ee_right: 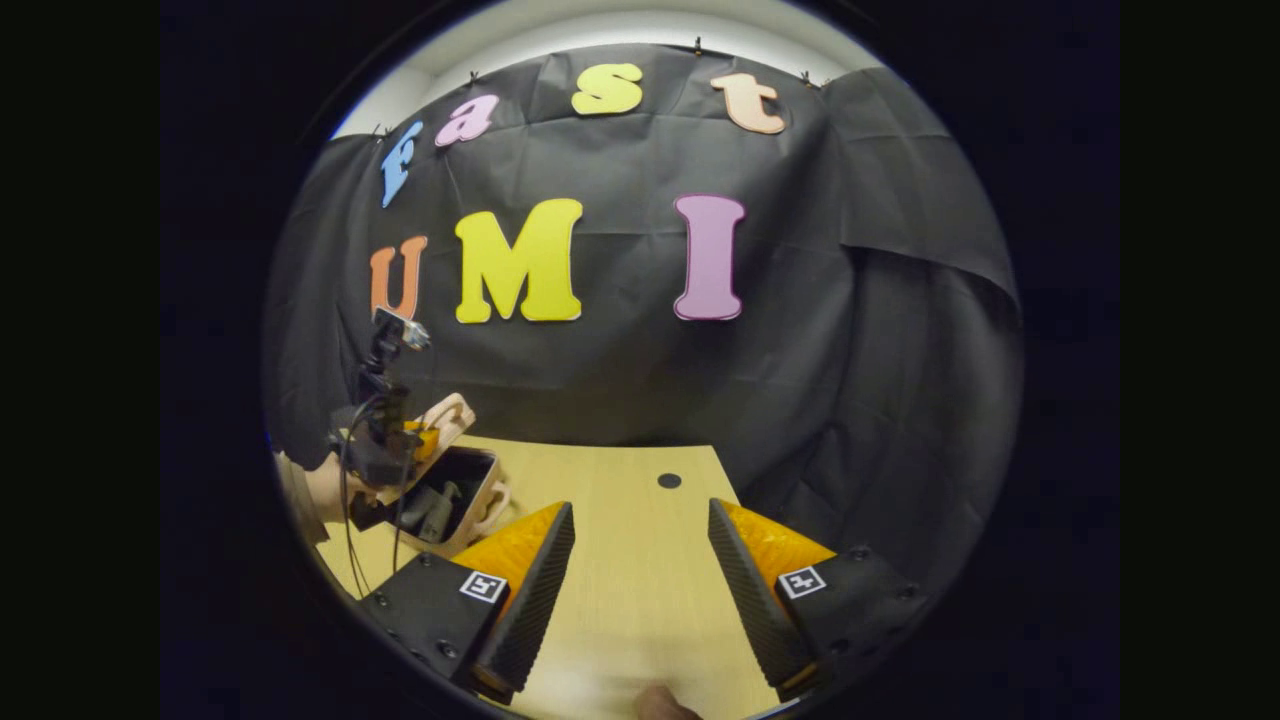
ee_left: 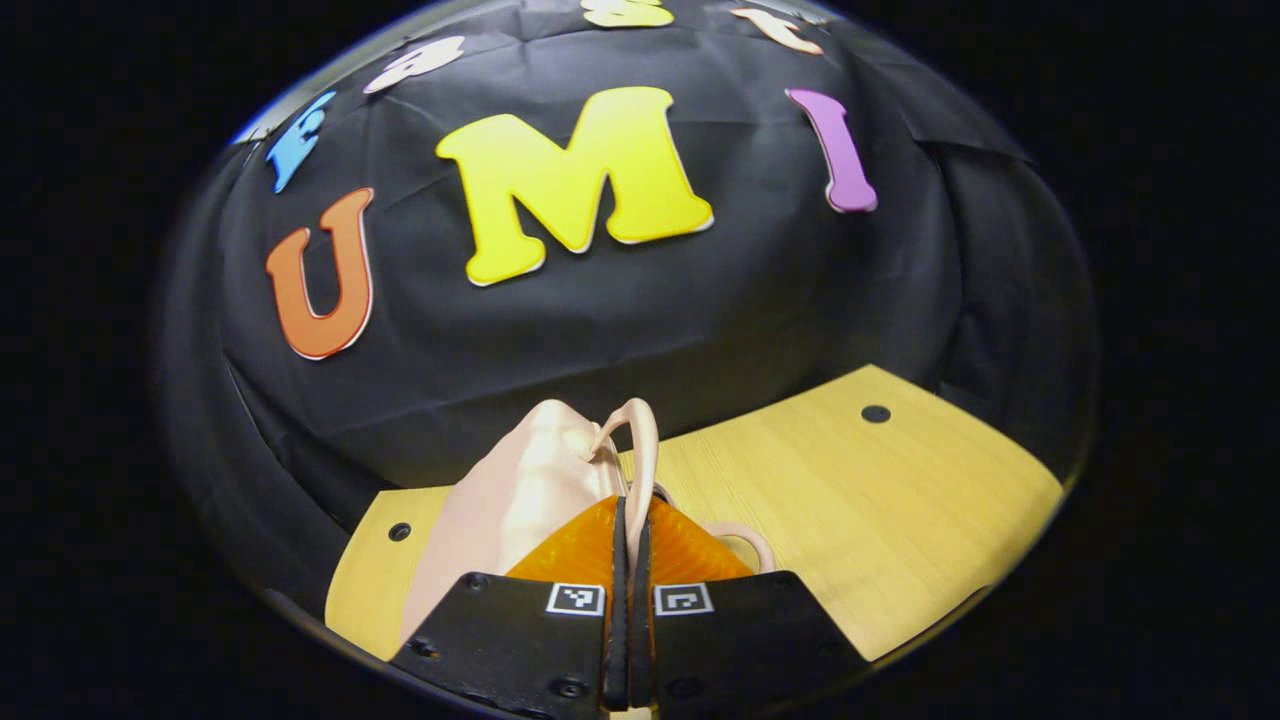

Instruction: First open the suitcase, pack the skin care products into it, and then close the suitcase.

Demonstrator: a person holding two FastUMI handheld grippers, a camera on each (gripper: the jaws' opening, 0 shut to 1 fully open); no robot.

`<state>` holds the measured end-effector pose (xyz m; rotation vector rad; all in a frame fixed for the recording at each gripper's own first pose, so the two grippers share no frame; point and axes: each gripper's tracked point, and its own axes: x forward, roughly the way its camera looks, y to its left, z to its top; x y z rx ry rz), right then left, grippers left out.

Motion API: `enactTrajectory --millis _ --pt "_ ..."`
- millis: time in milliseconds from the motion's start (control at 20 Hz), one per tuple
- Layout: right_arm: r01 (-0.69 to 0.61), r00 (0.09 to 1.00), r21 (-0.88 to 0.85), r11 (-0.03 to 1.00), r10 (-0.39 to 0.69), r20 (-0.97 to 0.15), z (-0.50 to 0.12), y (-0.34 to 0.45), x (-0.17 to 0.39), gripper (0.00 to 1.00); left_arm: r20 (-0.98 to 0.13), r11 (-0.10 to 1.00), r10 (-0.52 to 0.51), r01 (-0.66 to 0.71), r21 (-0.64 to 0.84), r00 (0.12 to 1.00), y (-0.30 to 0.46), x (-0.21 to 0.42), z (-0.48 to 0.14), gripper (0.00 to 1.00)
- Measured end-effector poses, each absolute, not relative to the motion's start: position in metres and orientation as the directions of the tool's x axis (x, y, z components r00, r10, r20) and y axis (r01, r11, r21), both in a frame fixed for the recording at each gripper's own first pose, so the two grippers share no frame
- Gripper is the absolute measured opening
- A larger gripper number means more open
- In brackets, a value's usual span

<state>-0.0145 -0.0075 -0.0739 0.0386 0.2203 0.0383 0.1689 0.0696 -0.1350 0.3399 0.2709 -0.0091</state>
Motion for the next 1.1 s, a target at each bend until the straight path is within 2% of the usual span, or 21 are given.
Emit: enactTrajectory --millis 300,600,650,700,750,800,850,900,950,1000,1050,1100 --pt "-0.039 0.955 0.028 0.999 0.045 -0.293 -0.110 -0.036 -0.025 0.78 -0.389 0.890 0.086 0.104 0.443 0.917 0.040 0.177 -0.210 0.05" --pt "-0.062 0.945 0.027 0.998 0.067 -0.320 -0.129 -0.072 -0.026 0.80 -0.393 0.819 0.183 0.081 0.567 0.901 0.035 0.172 -0.229 0.05" --pt "-0.067 0.946 0.028 0.997 0.072 -0.316 -0.128 -0.076 -0.028 0.78 -0.402 0.814 0.184 0.090 0.574 0.897 0.034 0.172 -0.231 0.08" --pt "-0.077 0.947 0.033 0.996 0.084 -0.309 -0.125 -0.079 -0.027 0.80 -0.415 0.825 0.181 0.092 0.558 0.892 0.031 0.169 -0.231 0.16" --pt "-0.095 0.947 0.042 0.995 0.103 -0.304 -0.123 -0.079 -0.025 0.80 -0.425 0.846 0.173 0.087 0.527 0.888 0.027 0.162 -0.228 0.32" --pt "-0.105 0.948 0.046 0.993 0.114 -0.297 -0.121 -0.079 -0.022 0.79 -0.426 0.866 0.168 0.073 0.494 0.889 0.024 0.154 -0.221 0.39" --pt "-0.117 0.950 0.050 0.992 0.127 -0.285 -0.117 -0.078 -0.020 0.79 -0.414 0.883 0.171 0.048 0.468 0.894 0.022 0.145 -0.210 0.59" --pt "-0.132 0.953 0.049 0.990 0.140 -0.269 -0.110 -0.073 -0.016 0.80 -0.394 0.898 0.171 0.022 0.439 0.903 0.019 0.136 -0.195 0.66" --pt "-0.139 0.957 0.042 0.989 0.145 -0.253 -0.106 -0.071 -0.013 0.80 -0.362 0.912 0.165 -0.002 0.411 0.918 0.016 0.126 -0.181 0.83" --pt "-0.151 0.960 0.037 0.988 0.155 -0.234 -0.100 -0.064 -0.009 0.80 -0.322 0.922 0.160 -0.025 0.385 0.933 0.015 0.114 -0.161 0.94" --pt "-0.161 0.963 0.029 0.987 0.163 -0.216 -0.094 -0.056 -0.007 0.78 -0.277 0.931 0.161 -0.053 0.362 0.947 0.014 0.100 -0.139 0.99" --pt "-0.166 0.966 0.021 0.986 0.167 -0.196 -0.087 -0.047 -0.004 0.80 -0.232 0.939 0.161 -0.077 0.335 0.959 0.018 0.085 -0.116 0.99"
